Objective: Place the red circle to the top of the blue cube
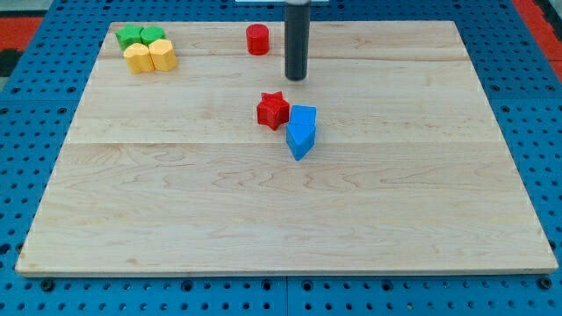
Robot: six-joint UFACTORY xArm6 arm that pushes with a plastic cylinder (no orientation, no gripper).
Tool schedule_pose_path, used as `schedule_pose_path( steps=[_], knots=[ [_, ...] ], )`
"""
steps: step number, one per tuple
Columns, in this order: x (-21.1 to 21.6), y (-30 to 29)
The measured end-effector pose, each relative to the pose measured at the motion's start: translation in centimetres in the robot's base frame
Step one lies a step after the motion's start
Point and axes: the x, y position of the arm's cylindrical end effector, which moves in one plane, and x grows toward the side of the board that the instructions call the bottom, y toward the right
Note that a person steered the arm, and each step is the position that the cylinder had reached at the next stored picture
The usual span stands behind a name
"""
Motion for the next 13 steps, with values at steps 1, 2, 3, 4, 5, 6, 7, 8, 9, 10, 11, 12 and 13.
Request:
schedule_pose_path(
  steps=[1, 2, 3, 4, 5, 6, 7, 8, 9, 10, 11, 12, 13],
  knots=[
    [-6.3, -0.4],
    [-7.8, -5.6],
    [-7.8, -12.2],
    [-4.7, -12.6],
    [-5.0, -12.6],
    [-6.7, -13.7],
    [-3.4, -9.2],
    [-0.9, -7.1],
    [-1.9, -8.2],
    [-1.7, -6.4],
    [0.6, -4.5],
    [3.6, -1.8],
    [3.2, -1.8]
  ],
)
